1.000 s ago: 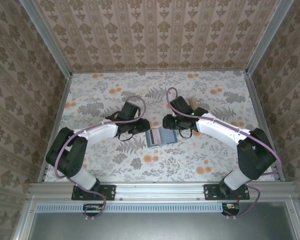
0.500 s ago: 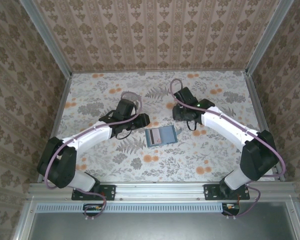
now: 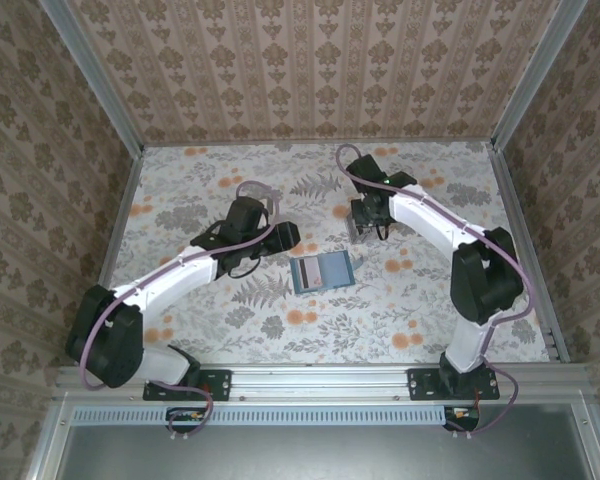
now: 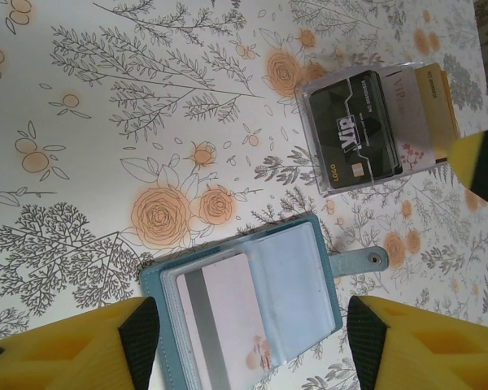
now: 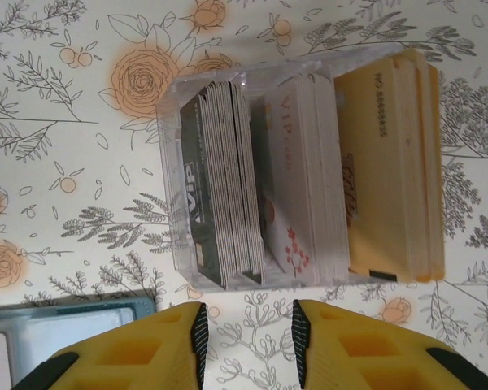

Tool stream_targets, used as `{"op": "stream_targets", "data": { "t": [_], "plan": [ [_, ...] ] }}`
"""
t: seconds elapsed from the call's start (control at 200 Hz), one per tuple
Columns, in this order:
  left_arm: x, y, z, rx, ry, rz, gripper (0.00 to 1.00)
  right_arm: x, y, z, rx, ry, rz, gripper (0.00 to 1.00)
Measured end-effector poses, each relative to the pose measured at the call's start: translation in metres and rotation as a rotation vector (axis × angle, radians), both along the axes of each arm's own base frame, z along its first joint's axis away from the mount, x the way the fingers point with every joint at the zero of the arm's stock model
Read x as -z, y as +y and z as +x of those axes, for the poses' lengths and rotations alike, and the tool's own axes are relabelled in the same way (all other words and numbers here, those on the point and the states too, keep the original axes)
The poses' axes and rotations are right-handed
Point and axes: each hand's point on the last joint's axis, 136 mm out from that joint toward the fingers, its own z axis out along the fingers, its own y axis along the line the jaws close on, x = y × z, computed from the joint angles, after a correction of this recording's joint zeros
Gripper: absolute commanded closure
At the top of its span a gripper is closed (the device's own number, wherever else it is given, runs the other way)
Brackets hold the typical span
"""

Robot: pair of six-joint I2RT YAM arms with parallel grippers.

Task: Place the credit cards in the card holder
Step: Pick up the credit card from the storage box.

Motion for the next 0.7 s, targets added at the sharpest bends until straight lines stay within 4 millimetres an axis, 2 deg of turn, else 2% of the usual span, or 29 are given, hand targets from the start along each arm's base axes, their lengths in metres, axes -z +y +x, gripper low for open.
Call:
{"op": "stream_targets", "data": {
  "t": [0.305, 0.7],
  "plan": [
    [0.004, 0.003, -0.001, -0.009, 0.006, 0.006, 0.28, 0.025, 0.008, 0.017, -0.033, 0.073, -0.044, 0.57],
    [0.008, 0.005, -0.004, -0.017, 0.013, 0.003, 0.27, 0.049, 0.007, 0.03, -0.065, 0.121, -0.125, 0.57]
  ]
}}
